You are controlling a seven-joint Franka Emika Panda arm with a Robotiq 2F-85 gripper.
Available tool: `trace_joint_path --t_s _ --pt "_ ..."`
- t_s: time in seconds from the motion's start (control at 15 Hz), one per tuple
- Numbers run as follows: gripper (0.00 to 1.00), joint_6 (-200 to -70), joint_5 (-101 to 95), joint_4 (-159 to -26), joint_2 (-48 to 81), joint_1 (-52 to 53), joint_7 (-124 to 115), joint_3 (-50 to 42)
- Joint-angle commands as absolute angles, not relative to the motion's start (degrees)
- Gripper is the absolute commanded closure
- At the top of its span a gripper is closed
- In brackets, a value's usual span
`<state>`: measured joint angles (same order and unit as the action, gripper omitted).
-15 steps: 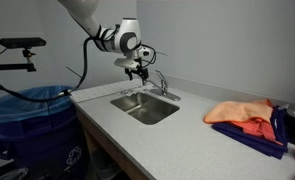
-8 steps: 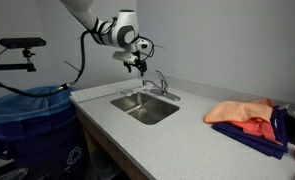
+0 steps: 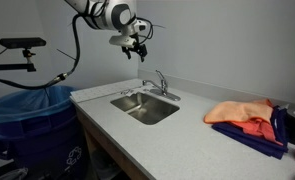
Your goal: Move the tap to the right
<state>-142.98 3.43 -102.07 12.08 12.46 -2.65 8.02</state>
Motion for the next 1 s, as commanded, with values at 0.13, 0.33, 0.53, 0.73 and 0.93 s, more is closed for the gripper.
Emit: trace_joint_path --t_s 0.13,0.33,0.53,0.73,0.93 --pt "0.0 -139.8 0.4 -110.7 1.5 11.1 -4.0 7.6" --pt "0.0 -138.3 -0.5 -115.6 -3.9 10.2 -4.7 7.4" --pt "0.0 -136.2 -0.8 -119.8 -9.4 8.8 -4.5 7.0" --pt "0.0 -135.1 -1.3 -123.1 -13.6 7.6 -4.7 7.0" --pt "0.0 -134.0 -1.1 -125.3 -16.4 6.8 -4.5 7.0"
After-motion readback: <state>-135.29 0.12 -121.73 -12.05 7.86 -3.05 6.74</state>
